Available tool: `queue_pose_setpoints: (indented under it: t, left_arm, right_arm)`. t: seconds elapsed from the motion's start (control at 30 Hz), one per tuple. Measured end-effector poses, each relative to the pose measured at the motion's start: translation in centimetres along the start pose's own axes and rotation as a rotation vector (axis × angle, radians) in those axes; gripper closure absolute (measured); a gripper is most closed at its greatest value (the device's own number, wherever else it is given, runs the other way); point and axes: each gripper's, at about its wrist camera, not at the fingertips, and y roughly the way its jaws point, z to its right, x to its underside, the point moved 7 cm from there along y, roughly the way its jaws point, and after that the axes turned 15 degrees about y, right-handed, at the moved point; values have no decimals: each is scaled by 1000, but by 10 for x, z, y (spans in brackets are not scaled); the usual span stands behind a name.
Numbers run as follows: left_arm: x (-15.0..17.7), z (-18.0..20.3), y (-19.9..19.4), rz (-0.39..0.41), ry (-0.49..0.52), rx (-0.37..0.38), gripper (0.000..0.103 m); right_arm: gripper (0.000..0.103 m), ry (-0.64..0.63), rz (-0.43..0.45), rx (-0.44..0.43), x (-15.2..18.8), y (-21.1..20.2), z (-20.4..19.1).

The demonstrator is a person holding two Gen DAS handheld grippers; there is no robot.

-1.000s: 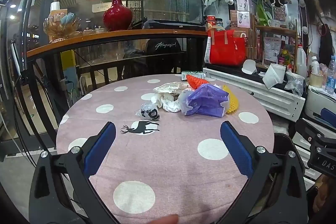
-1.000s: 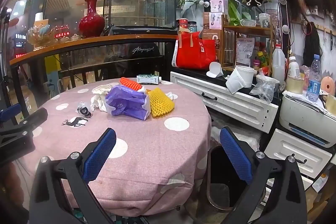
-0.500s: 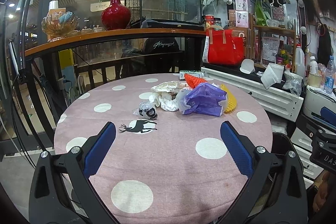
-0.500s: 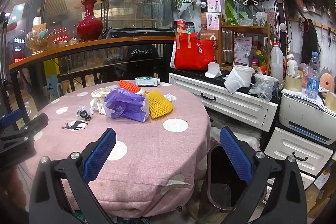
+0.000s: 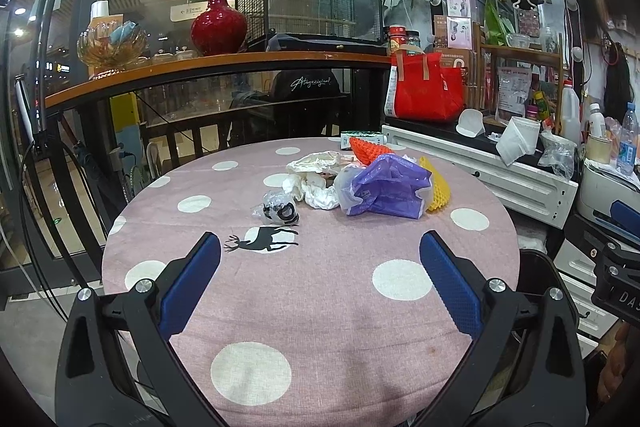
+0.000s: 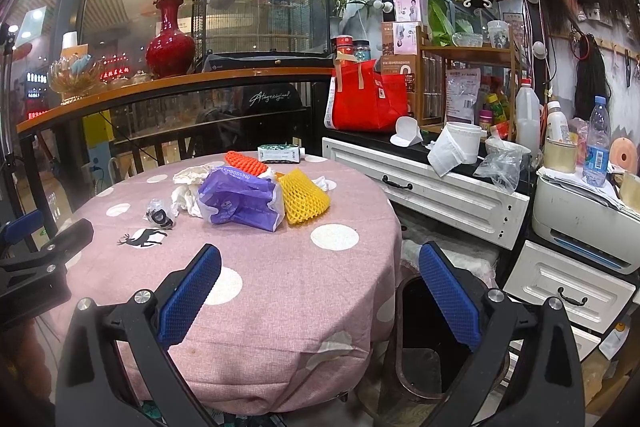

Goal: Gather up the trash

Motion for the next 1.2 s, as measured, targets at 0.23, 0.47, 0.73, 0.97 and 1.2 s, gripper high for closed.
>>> queue_pose_setpoints:
  t: [0.23, 0.47, 0.73, 0.97, 1.2]
  left_arm:
    - [1, 0, 1, -7, 0, 0, 5]
    - [2, 1, 2, -12, 2, 3, 5]
    - [2, 1, 3, -16, 3, 6, 5]
    - [3, 2, 5, -20, 4, 7, 5]
    - [5, 3, 6, -21, 5, 6, 5]
  right_arm:
    - [6, 0, -6, -1, 1, 0, 1]
    - [6, -1, -6, -1, 1, 1, 0]
    - [6, 1, -10, 0, 2, 1, 1]
    - [6, 0, -12, 2, 4, 3, 2]
    - [6, 0, -14, 1, 4, 3, 2]
